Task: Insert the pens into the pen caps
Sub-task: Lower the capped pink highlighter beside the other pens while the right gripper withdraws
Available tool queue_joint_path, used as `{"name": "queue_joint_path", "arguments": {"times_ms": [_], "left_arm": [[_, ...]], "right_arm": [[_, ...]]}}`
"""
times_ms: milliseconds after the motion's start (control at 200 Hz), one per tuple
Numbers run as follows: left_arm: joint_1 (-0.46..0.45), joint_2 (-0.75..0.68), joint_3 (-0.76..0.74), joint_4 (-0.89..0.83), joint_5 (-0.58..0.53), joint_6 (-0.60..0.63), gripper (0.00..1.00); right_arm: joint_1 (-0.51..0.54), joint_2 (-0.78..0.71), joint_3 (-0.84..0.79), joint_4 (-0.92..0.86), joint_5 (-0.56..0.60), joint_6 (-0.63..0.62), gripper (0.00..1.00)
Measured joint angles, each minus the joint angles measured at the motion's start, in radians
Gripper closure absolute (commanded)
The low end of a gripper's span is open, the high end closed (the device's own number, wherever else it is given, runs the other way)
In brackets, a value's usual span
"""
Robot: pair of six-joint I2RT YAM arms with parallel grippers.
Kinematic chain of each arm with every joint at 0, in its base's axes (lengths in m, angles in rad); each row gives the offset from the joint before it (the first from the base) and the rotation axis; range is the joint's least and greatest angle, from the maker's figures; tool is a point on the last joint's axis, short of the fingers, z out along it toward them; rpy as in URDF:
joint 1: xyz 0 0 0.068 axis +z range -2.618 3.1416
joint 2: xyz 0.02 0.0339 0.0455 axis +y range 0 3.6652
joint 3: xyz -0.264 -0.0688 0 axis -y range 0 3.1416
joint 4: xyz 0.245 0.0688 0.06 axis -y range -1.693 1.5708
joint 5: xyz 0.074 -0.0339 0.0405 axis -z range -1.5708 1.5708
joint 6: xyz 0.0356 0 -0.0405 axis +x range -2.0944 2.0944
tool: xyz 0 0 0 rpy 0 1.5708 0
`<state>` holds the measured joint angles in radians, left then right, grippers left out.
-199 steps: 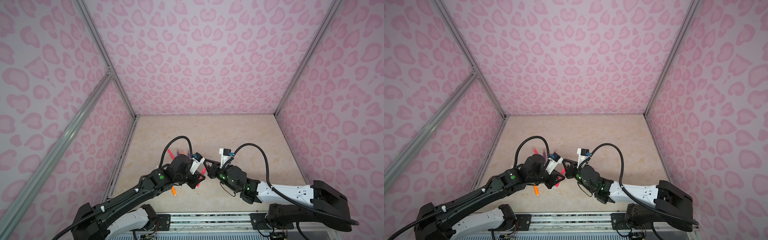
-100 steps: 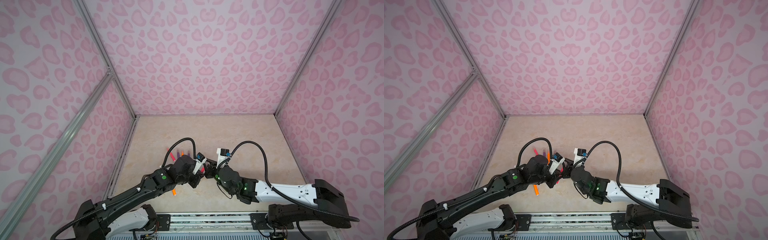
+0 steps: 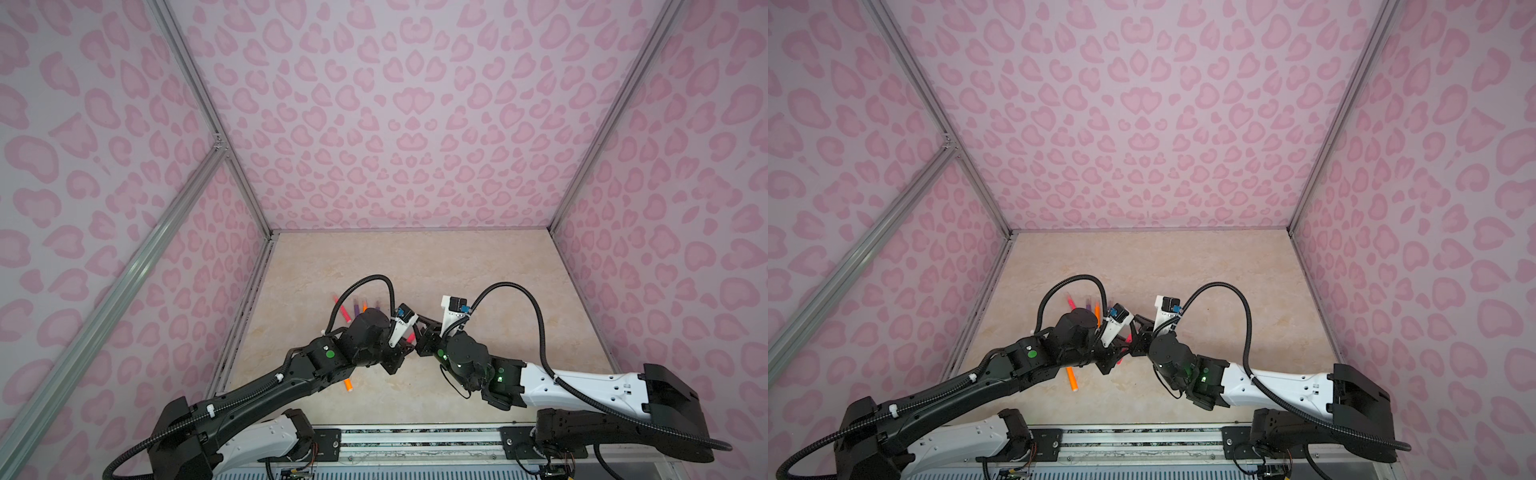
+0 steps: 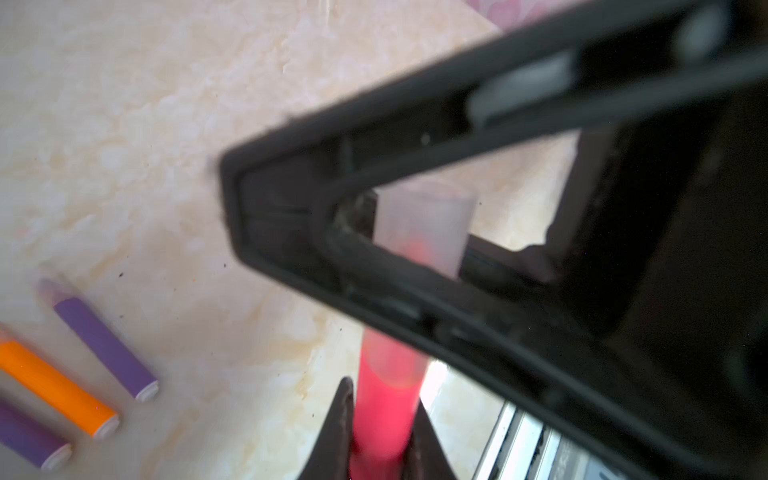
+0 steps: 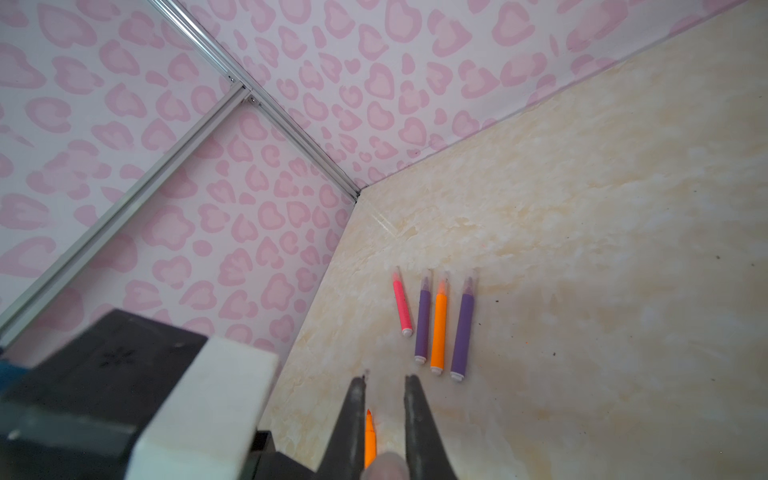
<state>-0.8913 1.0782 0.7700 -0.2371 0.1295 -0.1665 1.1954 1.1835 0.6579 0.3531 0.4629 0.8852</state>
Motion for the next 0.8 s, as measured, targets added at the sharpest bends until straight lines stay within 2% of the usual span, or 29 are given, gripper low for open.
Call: {"name": "queue_joint_path", "arguments": {"times_ms": [90,145,280,385,520,640,805], "left_arm": [[0.042,0.008,-0.001,0.156,-0.198,-0.09,0.96],[0.045,0.012,-0.001,0.218,-0.251,-0.105,0.96],[0.054,0.056,0.003,0.254,-0.356,-0.158,0.96],[0.071,0.131,0.043,0.216,-0.446,-0.218,0.96],[0.114,0.275,0.106,0.131,-0.519,-0.319,0.96],[0.16,0.421,0.166,0.036,-0.515,-0.396,0.96],[0.19,0.616,0.273,-0.056,-0.462,-0.454,0.96]], "right_arm": [[-0.015,-0.058,-0.008,-0.112,-0.082,-0.039,0.45],[-0.038,-0.086,-0.003,-0.174,-0.097,-0.058,0.35],[-0.087,-0.158,0.044,-0.27,-0.103,-0.12,0.22],[-0.142,-0.205,0.069,-0.331,-0.1,-0.163,0.19],[-0.265,-0.221,0.093,-0.404,-0.108,-0.198,0.18],[-0.371,-0.193,0.093,-0.433,-0.115,-0.229,0.18],[-0.451,-0.145,0.042,-0.443,-0.135,-0.249,0.18]]}}
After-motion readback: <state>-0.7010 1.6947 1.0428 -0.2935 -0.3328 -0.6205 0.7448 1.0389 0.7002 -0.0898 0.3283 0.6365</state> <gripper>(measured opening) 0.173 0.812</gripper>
